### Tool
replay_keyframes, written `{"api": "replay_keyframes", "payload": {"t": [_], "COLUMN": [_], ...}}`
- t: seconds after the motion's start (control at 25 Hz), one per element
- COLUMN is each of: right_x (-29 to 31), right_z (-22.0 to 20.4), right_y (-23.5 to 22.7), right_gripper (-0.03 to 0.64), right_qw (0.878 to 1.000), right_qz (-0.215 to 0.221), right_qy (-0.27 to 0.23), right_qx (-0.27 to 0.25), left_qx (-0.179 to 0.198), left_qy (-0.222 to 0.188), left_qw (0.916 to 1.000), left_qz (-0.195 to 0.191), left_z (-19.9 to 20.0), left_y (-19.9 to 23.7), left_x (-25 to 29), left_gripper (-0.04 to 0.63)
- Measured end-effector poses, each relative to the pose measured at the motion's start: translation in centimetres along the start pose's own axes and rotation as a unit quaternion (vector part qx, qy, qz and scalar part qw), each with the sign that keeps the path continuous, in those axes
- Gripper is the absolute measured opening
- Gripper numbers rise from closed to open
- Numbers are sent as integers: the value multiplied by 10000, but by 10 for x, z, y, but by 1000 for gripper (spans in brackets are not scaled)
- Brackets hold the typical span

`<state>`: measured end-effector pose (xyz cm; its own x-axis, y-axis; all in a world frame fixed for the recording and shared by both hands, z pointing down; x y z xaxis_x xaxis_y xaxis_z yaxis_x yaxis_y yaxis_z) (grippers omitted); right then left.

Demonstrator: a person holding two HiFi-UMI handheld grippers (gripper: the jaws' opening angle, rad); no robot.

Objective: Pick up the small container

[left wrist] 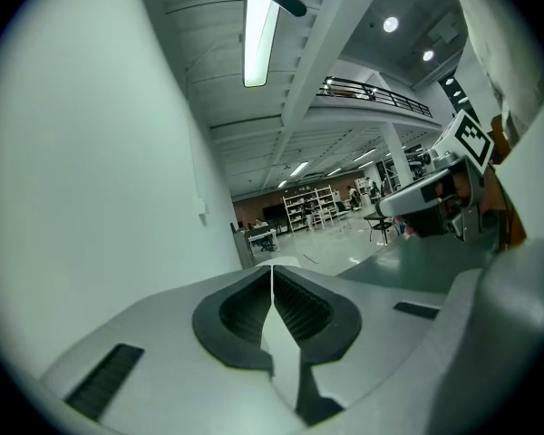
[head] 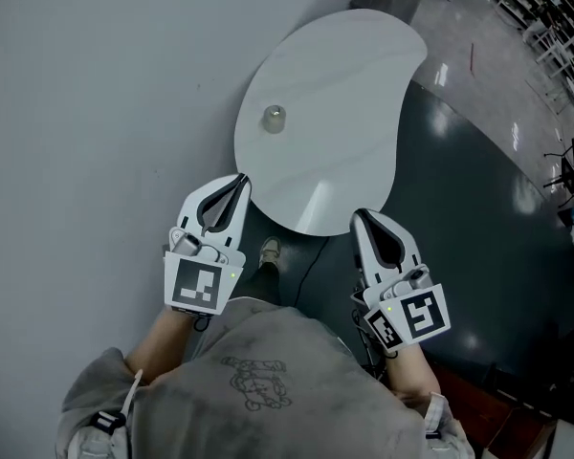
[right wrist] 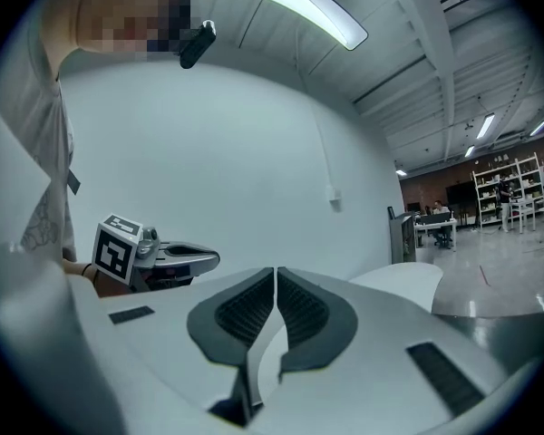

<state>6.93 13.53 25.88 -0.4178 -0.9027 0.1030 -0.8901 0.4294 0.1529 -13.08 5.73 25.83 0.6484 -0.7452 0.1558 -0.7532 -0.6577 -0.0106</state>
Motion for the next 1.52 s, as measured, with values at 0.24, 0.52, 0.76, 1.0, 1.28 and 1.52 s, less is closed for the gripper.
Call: {"api": "replay_keyframes", "payload": {"t": [0.24, 0.52, 0.76, 1.0, 1.28, 1.52], "right_x": [54, 107, 128, 141, 149, 154], "right_z": [28, 44, 32, 30, 21, 24], "right_y": [-35, -55, -64, -90, -118, -123], "right_gripper": [32, 32, 32, 32, 32, 32], "right_qw": [9999, 9998, 9998, 9997, 9992, 9984], "right_qz": [-91, -149, -68, 84, 272, 447], "right_qy": [58, 147, 157, 104, 116, 40], "right_qx": [-21, -71, -112, -189, -263, -337], "left_qx": [45, -118, -191, -422, -499, -600], "left_qy": [-8, 78, 25, -103, 52, 3], "left_qw": [9998, 9993, 9994, 9990, 9987, 9981], "left_qz": [-194, -341, -302, -109, -69, -106], "left_z": [34, 40, 28, 35, 32, 34], "left_y": [37, 74, 82, 89, 84, 75], "left_x": [53, 86, 106, 123, 144, 148], "left_gripper": [20, 19, 20, 19, 20, 20]}}
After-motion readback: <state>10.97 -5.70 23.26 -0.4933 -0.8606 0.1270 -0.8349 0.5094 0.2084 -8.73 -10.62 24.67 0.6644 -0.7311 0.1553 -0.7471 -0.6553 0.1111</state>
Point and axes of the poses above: the fingertips, and each gripper's own axes: x forward along the fingers, y to its left, z out of its top, the point moved 5 cm from there along -x, backward along the fingers, and after that the axes turned 15 degrees about -x, right-handed, at the moved point
